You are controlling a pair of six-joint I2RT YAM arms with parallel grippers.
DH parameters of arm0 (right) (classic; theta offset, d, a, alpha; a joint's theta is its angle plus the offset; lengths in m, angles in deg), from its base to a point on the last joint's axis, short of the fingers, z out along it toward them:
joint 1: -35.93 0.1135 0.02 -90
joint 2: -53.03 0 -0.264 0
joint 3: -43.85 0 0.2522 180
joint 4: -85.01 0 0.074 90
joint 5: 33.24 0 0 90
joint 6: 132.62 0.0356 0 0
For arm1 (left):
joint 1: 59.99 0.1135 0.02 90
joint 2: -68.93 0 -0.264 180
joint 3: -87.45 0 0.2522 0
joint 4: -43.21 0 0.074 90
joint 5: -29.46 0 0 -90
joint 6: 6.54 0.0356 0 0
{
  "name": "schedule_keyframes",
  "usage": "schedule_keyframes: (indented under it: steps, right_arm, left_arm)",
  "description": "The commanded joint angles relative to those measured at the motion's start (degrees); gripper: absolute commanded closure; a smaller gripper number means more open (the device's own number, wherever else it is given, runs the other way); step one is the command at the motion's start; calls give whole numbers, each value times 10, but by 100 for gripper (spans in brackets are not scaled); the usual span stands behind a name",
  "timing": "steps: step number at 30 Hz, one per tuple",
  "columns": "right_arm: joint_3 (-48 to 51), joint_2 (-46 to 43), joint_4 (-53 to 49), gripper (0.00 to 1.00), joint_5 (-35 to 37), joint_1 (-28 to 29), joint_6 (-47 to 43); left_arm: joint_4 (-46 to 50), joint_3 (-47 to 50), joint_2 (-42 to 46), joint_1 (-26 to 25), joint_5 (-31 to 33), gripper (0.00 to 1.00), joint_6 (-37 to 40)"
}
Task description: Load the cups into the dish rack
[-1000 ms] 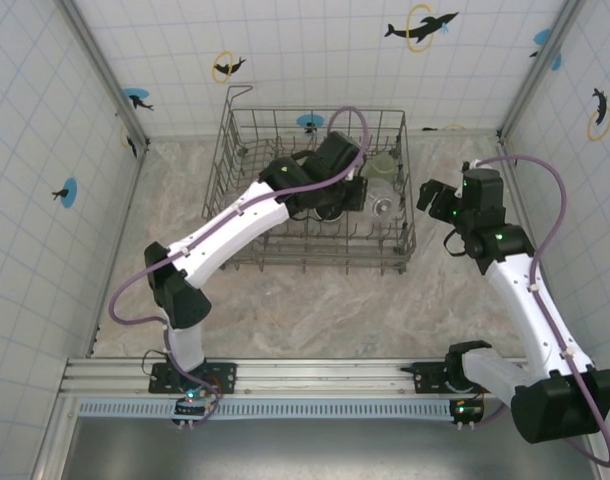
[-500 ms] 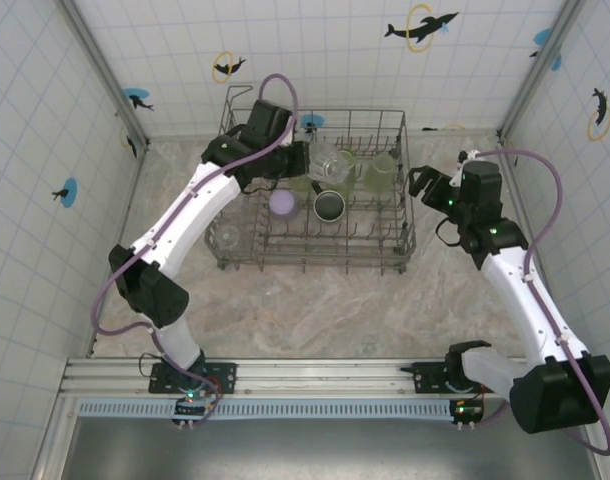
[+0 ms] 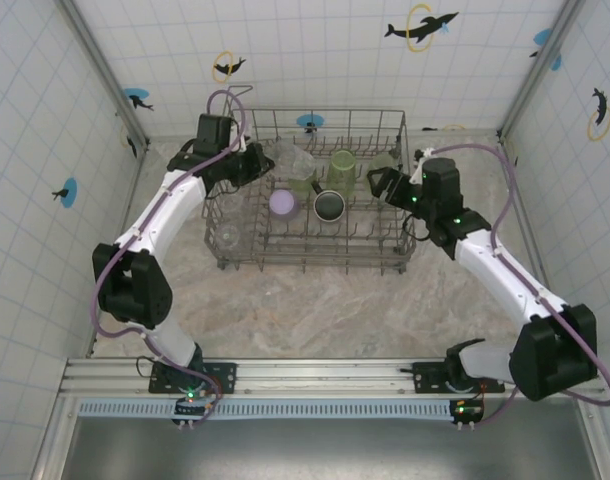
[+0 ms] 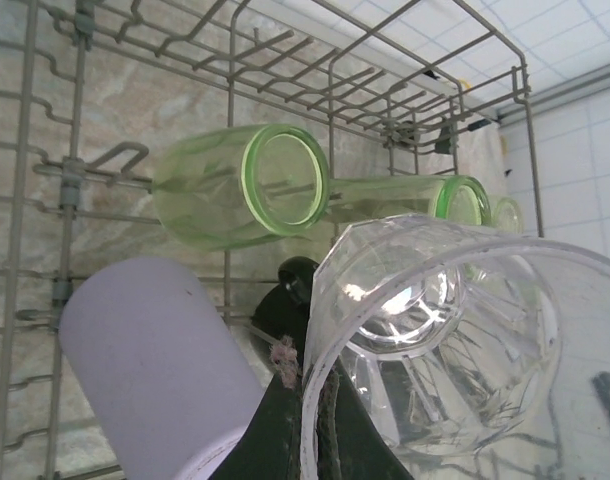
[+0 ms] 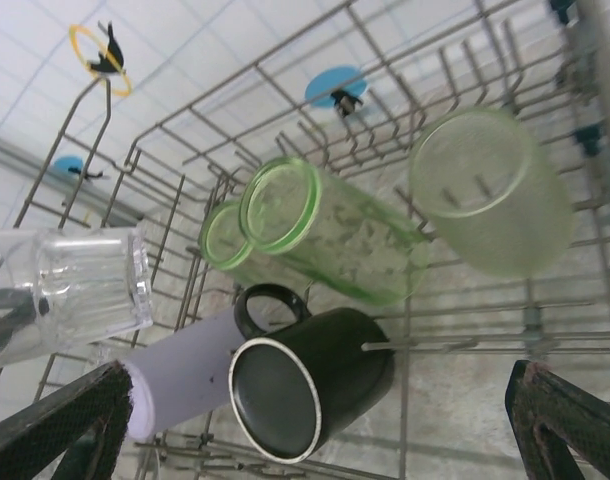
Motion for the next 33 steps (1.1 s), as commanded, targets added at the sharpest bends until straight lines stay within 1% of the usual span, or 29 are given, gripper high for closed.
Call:
schedule_keyframes:
  steps: [1, 6, 11, 14, 18, 22, 27, 28, 33]
  right_arm:
    - [-31, 29, 56, 1, -11, 20, 9]
    - [-41, 68, 116, 1, -30, 45, 24]
    - [-62, 112, 163, 1, -59, 60, 47]
    - [-73, 136, 189, 1, -67, 65, 63]
    - [-77, 164, 254, 1, -94, 69, 95]
    - [-90, 194, 307, 1, -118, 76, 114]
    - [-98, 225, 377, 1, -143, 80, 147]
    - [-99, 232, 394, 1, -164, 81, 154]
    - [-113, 266, 466, 1, -198, 85, 195]
  left_arm:
    - [-86, 22, 31, 22, -81, 100, -33]
    - [-131, 56, 38, 49, -134, 100, -54]
    - [-224, 115, 49, 78, -208, 100, -112]
    - [-231, 124, 49, 85, -224, 100, -120]
    - [-262, 145, 55, 92, -243, 100, -138]
    - [-331, 168, 56, 99, -288, 100, -196]
    - [-341, 164, 58, 100, -298, 100, -209]
    - [-344, 164, 58, 100, -301, 100, -212]
    - [-366, 170, 54, 101, -316, 100, -238]
